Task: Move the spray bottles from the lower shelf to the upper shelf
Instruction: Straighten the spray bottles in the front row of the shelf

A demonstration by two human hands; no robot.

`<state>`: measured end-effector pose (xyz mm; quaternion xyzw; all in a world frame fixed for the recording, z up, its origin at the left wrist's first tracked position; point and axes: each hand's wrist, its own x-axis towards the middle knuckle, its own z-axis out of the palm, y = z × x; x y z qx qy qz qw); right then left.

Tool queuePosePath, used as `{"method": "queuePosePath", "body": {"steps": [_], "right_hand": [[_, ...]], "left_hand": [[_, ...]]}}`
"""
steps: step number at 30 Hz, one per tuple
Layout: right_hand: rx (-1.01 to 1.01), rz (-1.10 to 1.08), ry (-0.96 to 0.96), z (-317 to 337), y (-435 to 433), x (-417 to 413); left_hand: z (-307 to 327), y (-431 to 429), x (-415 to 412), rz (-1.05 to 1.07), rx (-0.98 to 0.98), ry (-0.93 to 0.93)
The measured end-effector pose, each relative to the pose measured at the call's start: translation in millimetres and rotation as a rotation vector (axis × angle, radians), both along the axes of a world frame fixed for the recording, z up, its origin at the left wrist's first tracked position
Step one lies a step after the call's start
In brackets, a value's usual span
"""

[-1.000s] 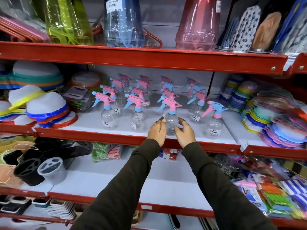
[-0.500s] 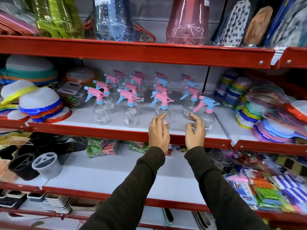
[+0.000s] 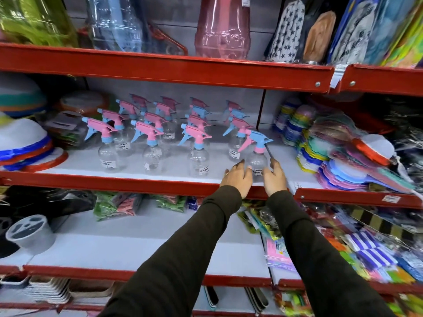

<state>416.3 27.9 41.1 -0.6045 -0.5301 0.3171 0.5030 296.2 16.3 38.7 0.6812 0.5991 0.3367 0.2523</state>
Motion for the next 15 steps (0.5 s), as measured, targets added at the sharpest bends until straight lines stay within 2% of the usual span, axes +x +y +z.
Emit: {"method": "queuePosePath", "body": {"steps": [3, 8, 15], "right_hand": [[-0.026, 0.038, 0.001, 0, 4, 2], [-0.029, 0.092, -0.006, 1, 4, -6], [-0.014, 0.104, -0.016, -2, 5, -20]], "left_hand": [[-1, 6, 5, -0.02, -0.079, -0.057], [-4, 3, -4, 0.014, -0.051, -0.135], [-5, 5, -16, 0.057, -0.045, -0.104]]}}
